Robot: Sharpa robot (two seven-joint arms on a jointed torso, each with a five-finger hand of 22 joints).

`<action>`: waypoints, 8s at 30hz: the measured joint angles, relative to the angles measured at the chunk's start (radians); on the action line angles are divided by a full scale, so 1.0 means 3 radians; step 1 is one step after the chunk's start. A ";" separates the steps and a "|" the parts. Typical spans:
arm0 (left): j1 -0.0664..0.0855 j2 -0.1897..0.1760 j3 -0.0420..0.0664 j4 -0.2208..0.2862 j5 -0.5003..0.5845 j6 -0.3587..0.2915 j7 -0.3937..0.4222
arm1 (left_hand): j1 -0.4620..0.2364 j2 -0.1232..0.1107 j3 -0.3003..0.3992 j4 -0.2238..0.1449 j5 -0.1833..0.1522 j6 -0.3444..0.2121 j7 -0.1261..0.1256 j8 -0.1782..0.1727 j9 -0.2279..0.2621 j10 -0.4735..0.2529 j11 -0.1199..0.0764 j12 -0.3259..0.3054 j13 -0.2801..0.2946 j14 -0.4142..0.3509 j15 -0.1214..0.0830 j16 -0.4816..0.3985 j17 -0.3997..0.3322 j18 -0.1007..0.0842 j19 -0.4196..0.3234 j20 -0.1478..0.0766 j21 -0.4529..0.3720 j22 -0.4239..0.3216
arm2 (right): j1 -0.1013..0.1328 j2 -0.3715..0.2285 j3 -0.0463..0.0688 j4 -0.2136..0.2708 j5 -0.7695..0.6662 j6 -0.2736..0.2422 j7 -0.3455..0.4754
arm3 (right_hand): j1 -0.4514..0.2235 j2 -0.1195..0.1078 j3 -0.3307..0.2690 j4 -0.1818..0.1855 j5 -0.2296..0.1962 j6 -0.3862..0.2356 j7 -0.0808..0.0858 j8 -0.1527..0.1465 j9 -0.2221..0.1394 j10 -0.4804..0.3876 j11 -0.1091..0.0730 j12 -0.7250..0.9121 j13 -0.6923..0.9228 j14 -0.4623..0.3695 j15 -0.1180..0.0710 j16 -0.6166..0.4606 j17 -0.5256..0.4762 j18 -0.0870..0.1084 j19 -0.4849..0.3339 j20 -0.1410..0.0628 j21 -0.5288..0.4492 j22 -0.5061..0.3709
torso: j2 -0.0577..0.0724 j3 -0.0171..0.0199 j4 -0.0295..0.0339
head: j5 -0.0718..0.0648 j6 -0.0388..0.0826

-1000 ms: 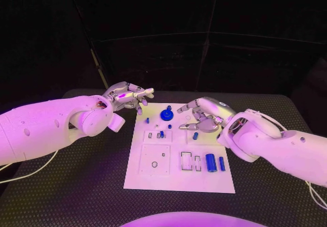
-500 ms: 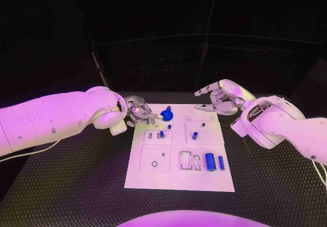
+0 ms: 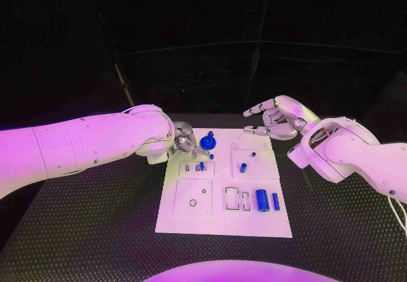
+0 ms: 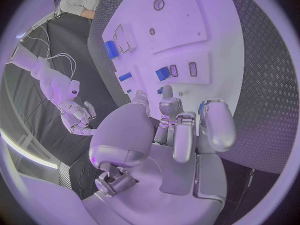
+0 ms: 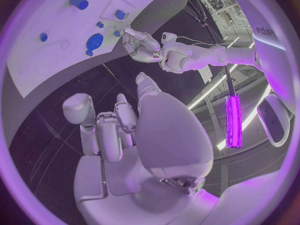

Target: Assemble the parts on the task board

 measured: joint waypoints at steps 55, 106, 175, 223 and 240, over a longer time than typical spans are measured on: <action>-0.0043 0.0462 -0.0025 -0.0471 -0.0252 0.0710 -0.0160 | 0.0095 0.0102 -0.0078 -0.0079 0.0001 -0.0072 0.0000 0.0116 0.0112 -0.0013 0.0013 0.0000 -0.0007 0.0000 0.0000 0.0000 -0.0001 0.0000 0.0011 0.0012 0.0082 0.0126 | 0.0002 0.0092 -0.0001 -0.0113 -0.0002 -0.0006 -0.0067 | 0.0000 0.0000 -0.0018 0.0000 0.0061 0.0000 0.0000 0.0000 -0.0001 -0.0012 -0.0012 -0.0015 -0.0024 0.0000 0.0000 -0.0045 -0.0001 -0.0002 -0.0048 -0.0002 -0.0062 -0.0094 | 0.0000 -0.0002 0.0000 | -0.0004 -0.0062; -0.0052 0.0493 -0.0025 -0.0458 -0.0226 0.0752 -0.0166 | 0.0387 0.0245 0.0066 -0.0296 0.0001 -0.0119 0.0000 0.0194 0.0218 -0.0013 0.0012 0.0000 0.0011 0.0000 0.0000 0.0000 -0.0001 0.0000 0.0011 0.0012 0.0095 0.0167 | 0.0001 0.0190 -0.0001 -0.0206 -0.0046 0.0000 -0.0068 | 0.0044 0.0044 0.0004 -0.0022 0.0079 0.0012 -0.0012 0.0000 0.0001 -0.0011 -0.0012 -0.0015 -0.0023 0.0000 -0.0025 -0.0046 0.0001 -0.0002 -0.0048 -0.0002 -0.0076 -0.0120 | 0.0000 -0.0003 0.0003 | 0.0010 -0.0112; -0.0246 -0.0296 -0.0027 0.0499 -0.0093 -0.0700 -0.0105 | 0.0076 -0.0482 0.2507 -0.0694 0.0315 -0.0286 0.0012 0.0388 0.0539 0.0072 -0.0001 -0.0049 0.0002 0.0013 -0.0036 0.0000 -0.0002 0.0000 0.0022 0.0002 0.0167 0.0348 | 0.0000 0.0192 -0.0002 -0.0308 -0.0136 0.0028 -0.0074 | 0.0043 0.0044 0.0004 -0.0022 0.0079 0.0012 -0.0012 0.0012 0.0002 -0.0011 -0.0012 -0.0015 -0.0020 0.0000 -0.0024 -0.0059 -0.0001 -0.0002 -0.0048 -0.0002 -0.0089 -0.0132 | -0.0008 -0.0005 0.0031 | 0.0028 -0.0136; -0.0398 -0.0066 -0.0012 0.0242 -0.0504 -0.0803 -0.0094 | 0.0047 -0.0511 0.2594 -0.0726 0.0323 -0.0284 0.0015 0.0387 0.0548 0.0106 -0.0011 -0.0049 -0.0016 0.0013 -0.0036 0.0000 -0.0002 0.0001 0.0043 0.0005 0.0167 0.0353 | 0.0000 0.0221 -0.0002 -0.0348 -0.0135 0.0052 -0.0070 | 0.0044 0.0044 0.0004 -0.0022 0.0079 0.0023 -0.0024 0.0011 0.0003 -0.0011 -0.0012 -0.0015 -0.0020 0.0000 -0.0024 -0.0058 0.0002 -0.0002 -0.0048 -0.0002 -0.0089 -0.0140 | -0.0014 0.0008 0.0046 | 0.0021 -0.0187; -0.0388 -0.0059 -0.0002 0.0212 -0.0508 -0.0651 -0.0089 | 0.0047 -0.0511 0.2594 -0.0726 0.0327 -0.0280 0.0020 0.0390 0.0547 0.0105 -0.0010 -0.0049 -0.0012 0.0013 -0.0036 0.0000 -0.0002 0.0001 0.0043 0.0005 0.0167 0.0353 | 0.0000 0.0221 -0.0003 -0.0362 -0.0130 0.0070 -0.0068 | 0.0026 0.0061 0.0004 -0.0022 0.0079 0.0023 -0.0024 0.0011 0.0003 -0.0011 -0.0012 -0.0015 -0.0021 0.0000 -0.0025 -0.0058 0.0001 -0.0002 -0.0060 -0.0014 -0.0102 -0.0149 | -0.0014 0.0007 0.0046 | 0.0033 -0.0209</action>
